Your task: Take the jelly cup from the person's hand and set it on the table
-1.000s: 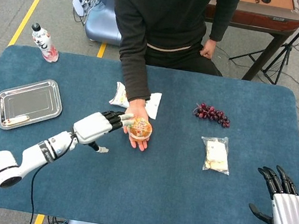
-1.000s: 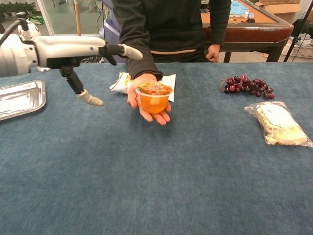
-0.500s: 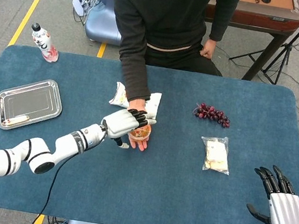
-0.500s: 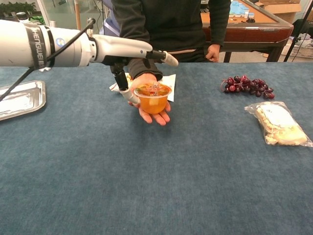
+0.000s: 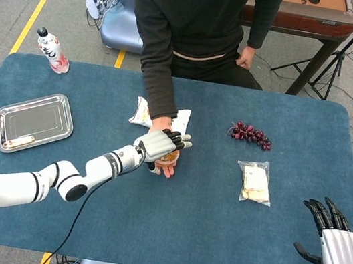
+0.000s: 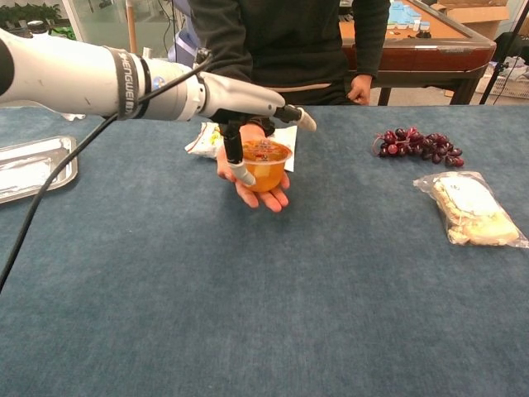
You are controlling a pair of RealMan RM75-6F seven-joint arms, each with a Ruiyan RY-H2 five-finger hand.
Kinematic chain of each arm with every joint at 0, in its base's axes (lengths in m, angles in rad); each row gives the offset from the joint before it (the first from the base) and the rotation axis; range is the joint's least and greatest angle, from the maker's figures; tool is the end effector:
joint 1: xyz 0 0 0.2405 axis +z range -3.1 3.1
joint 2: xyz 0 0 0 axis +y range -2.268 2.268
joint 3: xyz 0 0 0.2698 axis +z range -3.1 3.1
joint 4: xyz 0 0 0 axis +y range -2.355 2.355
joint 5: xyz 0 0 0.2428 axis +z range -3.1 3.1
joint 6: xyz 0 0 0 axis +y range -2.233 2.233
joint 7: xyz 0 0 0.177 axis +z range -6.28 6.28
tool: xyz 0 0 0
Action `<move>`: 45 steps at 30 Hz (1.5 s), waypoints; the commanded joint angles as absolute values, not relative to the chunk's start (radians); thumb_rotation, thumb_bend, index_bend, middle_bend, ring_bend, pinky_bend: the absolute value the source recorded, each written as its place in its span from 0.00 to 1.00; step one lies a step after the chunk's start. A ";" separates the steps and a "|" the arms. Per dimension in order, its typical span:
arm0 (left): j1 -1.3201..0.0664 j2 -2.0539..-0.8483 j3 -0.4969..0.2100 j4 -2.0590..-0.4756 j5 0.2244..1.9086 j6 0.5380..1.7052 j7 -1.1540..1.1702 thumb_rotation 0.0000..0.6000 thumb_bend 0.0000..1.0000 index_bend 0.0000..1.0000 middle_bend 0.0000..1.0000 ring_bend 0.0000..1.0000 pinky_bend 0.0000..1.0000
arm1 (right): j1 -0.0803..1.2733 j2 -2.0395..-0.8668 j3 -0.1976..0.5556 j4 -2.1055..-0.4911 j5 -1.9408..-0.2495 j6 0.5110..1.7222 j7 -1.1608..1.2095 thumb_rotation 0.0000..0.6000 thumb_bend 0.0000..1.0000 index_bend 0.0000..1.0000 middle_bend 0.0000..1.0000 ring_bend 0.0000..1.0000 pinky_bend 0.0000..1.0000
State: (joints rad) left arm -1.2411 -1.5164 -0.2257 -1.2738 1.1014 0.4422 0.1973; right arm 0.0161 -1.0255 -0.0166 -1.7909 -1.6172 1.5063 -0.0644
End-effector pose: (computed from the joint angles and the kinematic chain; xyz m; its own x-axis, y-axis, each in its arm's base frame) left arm -0.0004 0.4637 -0.0866 0.6930 0.2982 0.6564 0.6216 -0.7083 -0.3344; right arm -0.3028 -0.1772 0.1345 0.3825 -0.0715 0.9212 -0.9234 -0.0627 0.3786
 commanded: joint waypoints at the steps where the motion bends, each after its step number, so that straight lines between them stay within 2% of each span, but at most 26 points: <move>1: -1.284 -1.542 -0.197 -1.233 1.043 0.430 0.252 1.00 0.17 0.05 0.00 0.01 0.11 | 0.012 -1.021 -0.018 -1.790 -1.617 1.511 -0.062 1.00 0.11 0.15 0.15 0.00 0.16; 5: -1.313 -1.553 -0.176 -1.217 0.982 0.420 0.281 1.00 0.17 0.07 0.00 0.01 0.11 | 0.007 -1.019 -0.019 -1.786 -1.615 1.518 -0.053 1.00 0.11 0.15 0.15 0.00 0.16; 12: -1.345 -1.554 -0.131 -1.222 0.911 0.433 0.317 1.00 0.17 0.20 0.00 0.04 0.16 | 0.006 -1.025 -0.019 -1.774 -1.612 1.515 -0.042 1.00 0.11 0.15 0.15 0.00 0.16; 15: -1.351 -1.559 -0.118 -1.221 0.894 0.454 0.329 1.00 0.17 0.25 0.00 0.09 0.23 | 0.006 -1.026 -0.019 -1.773 -1.612 1.516 -0.040 1.00 0.11 0.15 0.15 0.00 0.16; 18: -1.350 -1.560 -0.111 -1.225 0.884 0.476 0.333 1.00 0.17 0.29 0.04 0.16 0.29 | 0.004 -1.025 -0.019 -1.772 -1.612 1.518 -0.039 1.00 0.11 0.15 0.15 0.00 0.16; 24: -1.331 -1.556 -0.115 -1.242 0.891 0.508 0.305 1.00 0.17 0.36 0.21 0.30 0.48 | 0.002 -1.025 -0.020 -1.773 -1.613 1.521 -0.040 1.00 0.11 0.15 0.15 0.00 0.16; 29: -1.297 -1.554 -0.121 -1.253 0.936 0.544 0.263 1.00 0.17 0.40 0.27 0.37 0.58 | 0.002 -1.026 -0.021 -1.775 -1.618 1.522 -0.041 1.00 0.11 0.15 0.15 0.00 0.16; 45: -1.096 -1.328 -0.114 -1.417 1.156 0.694 0.053 1.00 0.17 0.41 0.29 0.39 0.60 | 0.005 -1.030 -0.020 -1.777 -1.632 1.523 -0.045 1.00 0.11 0.15 0.15 0.00 0.16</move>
State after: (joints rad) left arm -1.1157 -1.3493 -0.1192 -1.4011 1.1417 0.6803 0.0726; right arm 0.0046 -1.0300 -0.0205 -1.7766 -1.6323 1.5232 -0.0452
